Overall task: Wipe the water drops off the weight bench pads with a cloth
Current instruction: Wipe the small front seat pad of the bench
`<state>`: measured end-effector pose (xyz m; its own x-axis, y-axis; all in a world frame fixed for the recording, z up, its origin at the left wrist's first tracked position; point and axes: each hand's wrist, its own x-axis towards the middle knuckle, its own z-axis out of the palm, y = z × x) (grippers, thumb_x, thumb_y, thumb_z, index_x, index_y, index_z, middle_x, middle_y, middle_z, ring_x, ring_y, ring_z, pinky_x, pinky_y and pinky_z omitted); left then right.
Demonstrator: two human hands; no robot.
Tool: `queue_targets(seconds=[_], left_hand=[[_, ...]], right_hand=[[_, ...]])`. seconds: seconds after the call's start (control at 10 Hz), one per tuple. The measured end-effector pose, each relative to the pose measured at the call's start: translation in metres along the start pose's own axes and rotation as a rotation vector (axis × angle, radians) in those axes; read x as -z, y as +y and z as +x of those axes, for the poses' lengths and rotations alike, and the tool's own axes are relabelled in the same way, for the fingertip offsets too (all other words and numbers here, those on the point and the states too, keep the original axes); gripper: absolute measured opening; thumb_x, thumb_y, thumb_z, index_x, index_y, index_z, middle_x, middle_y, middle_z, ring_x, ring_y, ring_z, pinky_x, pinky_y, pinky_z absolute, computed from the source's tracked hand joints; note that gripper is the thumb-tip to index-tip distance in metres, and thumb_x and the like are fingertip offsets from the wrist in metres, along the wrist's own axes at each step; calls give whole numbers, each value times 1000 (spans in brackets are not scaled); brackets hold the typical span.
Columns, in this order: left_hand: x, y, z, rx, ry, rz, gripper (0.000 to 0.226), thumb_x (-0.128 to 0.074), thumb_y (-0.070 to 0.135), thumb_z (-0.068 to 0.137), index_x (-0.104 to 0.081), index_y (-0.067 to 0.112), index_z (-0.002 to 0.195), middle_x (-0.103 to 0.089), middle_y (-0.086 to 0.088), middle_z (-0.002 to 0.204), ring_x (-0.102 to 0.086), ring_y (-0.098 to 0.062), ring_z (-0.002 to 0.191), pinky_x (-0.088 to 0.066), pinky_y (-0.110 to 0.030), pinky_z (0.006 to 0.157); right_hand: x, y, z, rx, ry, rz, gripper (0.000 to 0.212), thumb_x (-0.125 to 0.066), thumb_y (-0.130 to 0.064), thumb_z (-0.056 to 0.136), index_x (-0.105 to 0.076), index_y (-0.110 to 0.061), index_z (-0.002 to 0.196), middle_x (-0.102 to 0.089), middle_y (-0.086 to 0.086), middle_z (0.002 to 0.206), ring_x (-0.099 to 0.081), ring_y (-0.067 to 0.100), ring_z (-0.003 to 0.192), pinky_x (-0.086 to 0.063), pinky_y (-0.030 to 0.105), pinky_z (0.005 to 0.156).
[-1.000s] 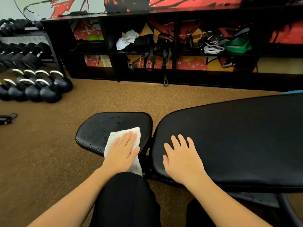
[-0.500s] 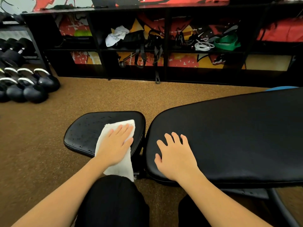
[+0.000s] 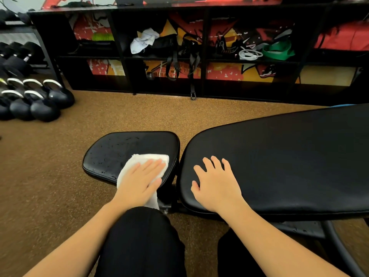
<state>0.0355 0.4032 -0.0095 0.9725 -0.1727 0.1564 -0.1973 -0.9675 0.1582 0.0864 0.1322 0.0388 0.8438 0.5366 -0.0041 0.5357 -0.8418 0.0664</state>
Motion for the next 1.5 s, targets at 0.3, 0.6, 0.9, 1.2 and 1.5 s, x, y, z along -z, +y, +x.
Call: queue_targets(seconds=[0.3, 0.6, 0.9, 1.2, 1.5], left_hand=[[8, -19, -10, 272, 208, -99, 49, -34, 39, 105, -60, 18, 141, -63, 0, 138, -53, -29, 134, -35, -51, 112], [7, -8, -2, 258, 307, -169, 40, -38, 31, 106, -67, 25, 134, -69, 5, 130, -60, -25, 126, -36, -44, 109], [16, -44, -7, 360, 330, -173, 39, -40, 35, 105, -67, 32, 132, -65, 10, 137, -56, -21, 135, -36, -49, 116], [9, -42, -4, 180, 383, -121, 42, -44, 32, 105, -69, 23, 137, -67, 6, 140, -56, -16, 137, -38, -47, 116], [0, -61, -6, 455, 411, -136, 47, -43, 34, 101, -72, 16, 133, -69, -5, 138, -54, -27, 139, -28, -51, 120]], right_hand=[[-1, 0, 2, 2, 16, 1, 57, -34, -49, 100, -46, -21, 148, -38, 15, 159, -27, 38, 149, -19, 58, 121], [0, -1, 2, 4, 32, 0, 57, -34, -48, 99, -46, -20, 147, -39, 17, 158, -28, 39, 148, -20, 60, 120], [-2, -1, 2, 4, 24, -8, 57, -35, -48, 100, -46, -20, 147, -39, 17, 158, -28, 40, 148, -19, 60, 120], [0, -1, 2, 6, 9, -7, 57, -34, -49, 100, -46, -20, 148, -39, 16, 158, -28, 39, 149, -19, 60, 120], [-1, 0, 3, 4, 15, -16, 56, -34, -49, 100, -45, -20, 146, -39, 17, 157, -28, 40, 148, -20, 61, 119]])
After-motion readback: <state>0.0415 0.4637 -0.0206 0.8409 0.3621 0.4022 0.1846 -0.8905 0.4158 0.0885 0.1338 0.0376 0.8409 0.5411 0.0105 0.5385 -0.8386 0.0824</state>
